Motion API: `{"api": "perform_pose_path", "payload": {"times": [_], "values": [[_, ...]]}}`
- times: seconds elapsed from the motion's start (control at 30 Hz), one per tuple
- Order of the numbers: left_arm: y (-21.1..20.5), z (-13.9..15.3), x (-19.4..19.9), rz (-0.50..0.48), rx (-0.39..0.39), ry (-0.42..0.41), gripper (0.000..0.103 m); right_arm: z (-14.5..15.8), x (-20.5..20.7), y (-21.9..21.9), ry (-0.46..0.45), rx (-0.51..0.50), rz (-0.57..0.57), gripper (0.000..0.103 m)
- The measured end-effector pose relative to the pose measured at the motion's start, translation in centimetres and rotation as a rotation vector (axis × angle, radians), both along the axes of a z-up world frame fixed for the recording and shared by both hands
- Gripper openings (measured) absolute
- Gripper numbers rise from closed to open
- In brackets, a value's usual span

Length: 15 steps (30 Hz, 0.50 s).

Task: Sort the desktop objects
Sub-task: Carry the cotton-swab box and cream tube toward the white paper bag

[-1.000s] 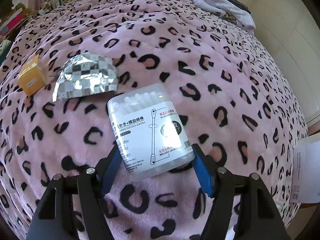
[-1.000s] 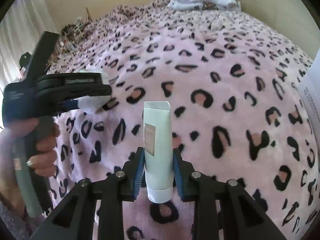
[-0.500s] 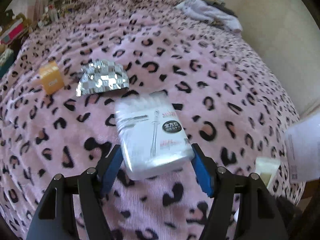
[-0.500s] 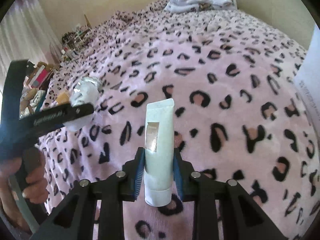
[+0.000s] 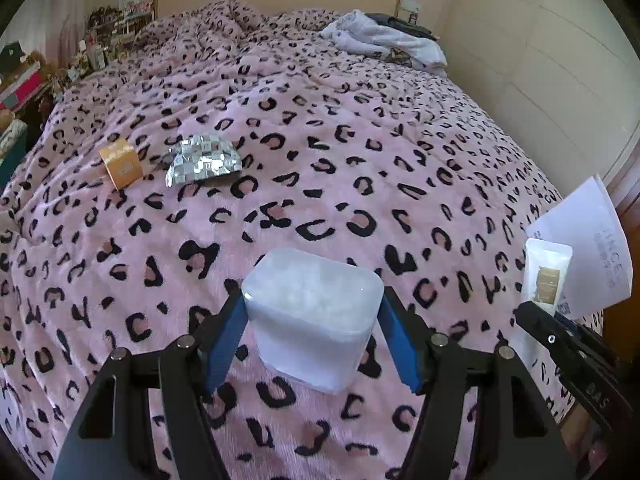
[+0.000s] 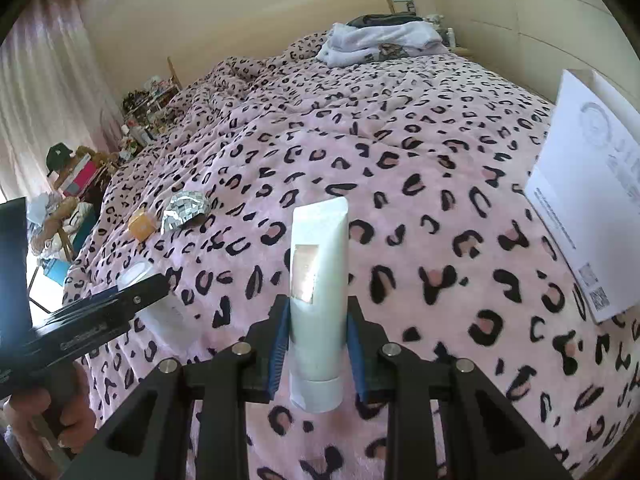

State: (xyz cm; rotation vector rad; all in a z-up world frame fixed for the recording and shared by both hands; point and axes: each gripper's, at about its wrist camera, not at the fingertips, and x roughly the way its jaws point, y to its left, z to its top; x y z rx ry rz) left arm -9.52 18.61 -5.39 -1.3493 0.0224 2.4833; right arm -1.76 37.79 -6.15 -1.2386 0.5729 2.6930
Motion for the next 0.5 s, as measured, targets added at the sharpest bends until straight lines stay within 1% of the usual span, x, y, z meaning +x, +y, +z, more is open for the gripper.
{"api": "perform_pose_path", "payload": {"times": [0.17,0.3,0.5], "values": [[1.2,2.7,2.6,-0.044,-0.015,0.063,0.066,1.1,1.8,0.4,0.015,0.007,-0.011,0.027],[2.8,4.3,4.2,-0.080,-0.013,0.083,0.066,2.5,3.3,1.0,0.023,0.032,-0.025,0.027],[5.9,5.3,6.4,-0.147,-0.004,0.084,0.066,4.5,5.8,2.6,0.031,0.081,-0.064,0.027]]}}
